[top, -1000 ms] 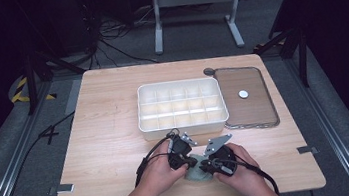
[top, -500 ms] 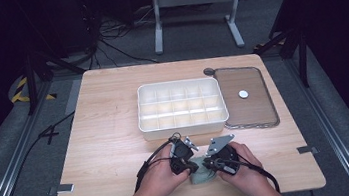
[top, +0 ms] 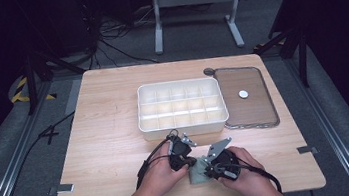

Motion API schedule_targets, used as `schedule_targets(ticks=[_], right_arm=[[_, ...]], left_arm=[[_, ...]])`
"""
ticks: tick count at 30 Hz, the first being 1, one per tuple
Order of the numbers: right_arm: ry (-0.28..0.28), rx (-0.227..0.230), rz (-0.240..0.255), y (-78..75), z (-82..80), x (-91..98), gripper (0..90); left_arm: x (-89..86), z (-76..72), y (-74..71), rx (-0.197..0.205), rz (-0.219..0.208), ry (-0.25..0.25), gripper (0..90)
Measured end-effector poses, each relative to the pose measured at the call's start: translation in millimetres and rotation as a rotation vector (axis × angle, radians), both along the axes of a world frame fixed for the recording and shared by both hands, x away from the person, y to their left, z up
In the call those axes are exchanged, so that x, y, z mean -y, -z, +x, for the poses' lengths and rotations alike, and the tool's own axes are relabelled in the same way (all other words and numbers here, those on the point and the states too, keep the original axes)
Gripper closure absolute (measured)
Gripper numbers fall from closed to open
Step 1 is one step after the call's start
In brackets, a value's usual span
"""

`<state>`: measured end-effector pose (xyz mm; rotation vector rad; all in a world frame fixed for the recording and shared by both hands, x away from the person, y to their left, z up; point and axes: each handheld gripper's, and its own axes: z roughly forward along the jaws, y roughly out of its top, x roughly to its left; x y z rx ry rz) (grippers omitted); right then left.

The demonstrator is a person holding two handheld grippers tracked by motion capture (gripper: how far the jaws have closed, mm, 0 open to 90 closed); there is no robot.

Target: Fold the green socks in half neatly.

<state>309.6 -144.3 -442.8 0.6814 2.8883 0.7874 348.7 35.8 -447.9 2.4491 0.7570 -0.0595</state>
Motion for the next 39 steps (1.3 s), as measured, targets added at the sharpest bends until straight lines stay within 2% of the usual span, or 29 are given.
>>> schedule_targets(ticks=[3, 6, 7, 8, 11, 14, 16, 19, 21, 24, 25, 26, 27, 28, 30, 32, 35, 39], right_arm=[[-0.001, 0.002, -0.003, 0.6, -0.6, 0.7, 82.8], [-0.01, -0.003, -0.016, -1.4, -1.6, 1.7, 82.4], [-0.004, -0.004, -0.012, -3.6, -2.1, 2.3, 82.6], [-0.004, -0.004, -0.012, -3.6, -2.1, 2.3, 82.6], [0.005, 0.008, 0.035, -15.8, -3.6, 5.6, 85.2], [0.022, 0.028, 0.058, -24.4, -4.8, 6.2, 87.2], [0.032, 0.03, 0.066, -26.4, -4.4, 5.5, 87.8], [0.054, 0.015, 0.063, -23.1, -0.3, 2.0, 88.5], [0.066, 0.01, 0.061, -22.2, 0.8, 1.5, 88.6], [0.074, -0.008, 0.064, -19.2, 4.6, 0.0, 88.7], [0.073, -0.015, 0.061, -18.3, 5.3, -0.5, 88.7], [0.072, -0.025, 0.057, -16.9, 6.3, -1.1, 88.7], [0.074, -0.035, 0.049, -14.6, 7.8, -1.9, 88.6], [0.081, -0.042, 0.046, -13.3, 8.3, -2.6, 88.5], [0.083, -0.045, 0.042, -11.8, 9.3, -3.1, 88.6], [0.094, -0.053, 0.017, -7.8, 11.7, -4.8, 88.6], [0.096, -0.052, 0.001, -2.6, 14.2, -5.8, 88.9], [0.1, -0.065, 0.009, 0.2, 16.1, -5.7, 89.2]], left_arm=[[0.6, -0.2, 1.0, -0.001, -0.001, -0.004, 89.9], [0.1, -2.6, -1.5, 0.03, -0.006, 0.003, 89.1], [-0.7, -3.3, -3.2, 0.042, -0.019, 0.014, 87.7], [-0.7, -3.3, -3.2, 0.042, -0.019, 0.014, 86.4], [-6.3, -7.3, -13.8, 0.057, -0.072, 0.021, 84.0], [-13.0, -10.1, -24.4, 0.069, -0.087, 0.027, 79.9], [-16.7, -11.9, -27.9, 0.072, -0.082, 0.021, 75.6], [-28.0, -13.7, -34.1, 0.073, -0.053, 0.051, 73.8], [-30.5, -14.1, -34.2, 0.075, -0.053, 0.049, 73.4], [-38.0, -12.5, -31.6, 0.062, -0.022, 0.052, 70.9], [-40.3, -12.1, -29.4, 0.072, -0.007, 0.054, 70.4], [-43.1, -12.0, -27.2, 0.064, 0.015, 0.043, 70.1], [-44.3, -11.9, -25.7, 0.051, 0.049, 0.036, 67.7], [-45.5, -12.3, -23.7, 0.059, 0.082, 0.045, 67.5], [-47.1, -12.7, -19.9, 0.061, 0.082, 0.059, 68.7], [-47.1, -12.1, -17.0, 0.026, 0.071, 0.071, 69.8], [-45.4, -11.7, -11.4, 0.004, 0.062, 0.081, 71.1], [-38.8, -11.7, -4.3, -0.014, 0.069, 0.094, 73.0]])
